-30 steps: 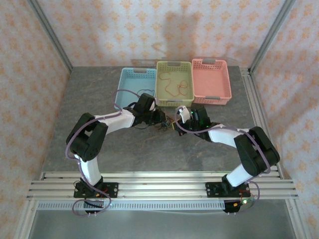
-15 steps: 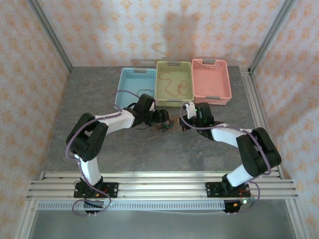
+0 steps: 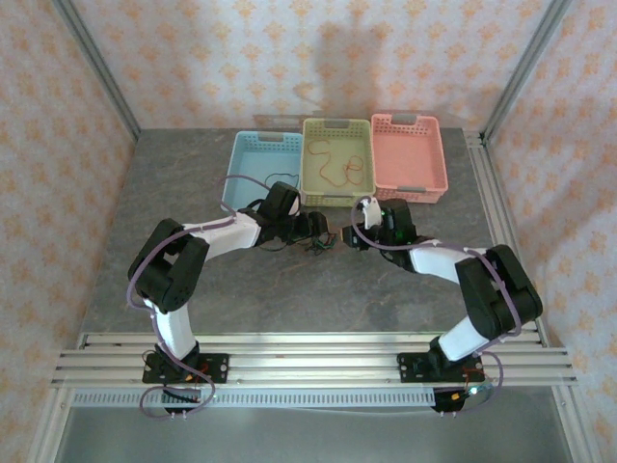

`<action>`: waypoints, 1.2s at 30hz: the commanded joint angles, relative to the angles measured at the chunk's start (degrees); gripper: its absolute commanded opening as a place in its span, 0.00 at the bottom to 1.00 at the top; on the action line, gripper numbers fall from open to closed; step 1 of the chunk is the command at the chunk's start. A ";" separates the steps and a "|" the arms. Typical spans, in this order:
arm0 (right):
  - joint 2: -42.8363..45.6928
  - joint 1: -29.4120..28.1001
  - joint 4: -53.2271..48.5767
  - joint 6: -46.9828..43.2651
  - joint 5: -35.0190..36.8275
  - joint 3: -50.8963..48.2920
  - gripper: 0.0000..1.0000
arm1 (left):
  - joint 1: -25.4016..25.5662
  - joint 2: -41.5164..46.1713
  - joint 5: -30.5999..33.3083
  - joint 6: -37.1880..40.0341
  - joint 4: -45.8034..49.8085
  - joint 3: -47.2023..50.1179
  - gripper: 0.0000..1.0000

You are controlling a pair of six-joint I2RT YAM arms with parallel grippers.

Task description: Untangle the cables

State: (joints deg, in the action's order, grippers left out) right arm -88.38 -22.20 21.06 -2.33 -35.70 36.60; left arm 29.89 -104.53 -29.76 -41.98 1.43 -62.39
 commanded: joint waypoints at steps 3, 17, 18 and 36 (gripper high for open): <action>1.46 -2.16 5.84 -2.58 -3.93 -1.86 0.37 | 0.09 1.43 0.58 0.89 -0.55 -0.09 0.60; -1.66 -4.39 -1.14 -7.04 -6.93 1.71 0.39 | 0.09 1.08 1.01 0.94 0.41 -0.54 0.08; -1.94 -4.54 -1.30 -6.59 -6.33 1.94 0.42 | 0.08 1.06 1.09 0.93 0.45 -0.62 0.07; -0.35 -5.05 -1.11 -2.45 8.95 2.50 0.41 | 0.13 1.25 1.37 1.28 1.00 -0.71 0.04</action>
State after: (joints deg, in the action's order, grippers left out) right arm -91.46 -26.96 16.95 -5.78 -30.00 39.99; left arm 29.89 -104.53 -29.56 -41.74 1.50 -62.41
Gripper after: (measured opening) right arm 0.411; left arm 0.044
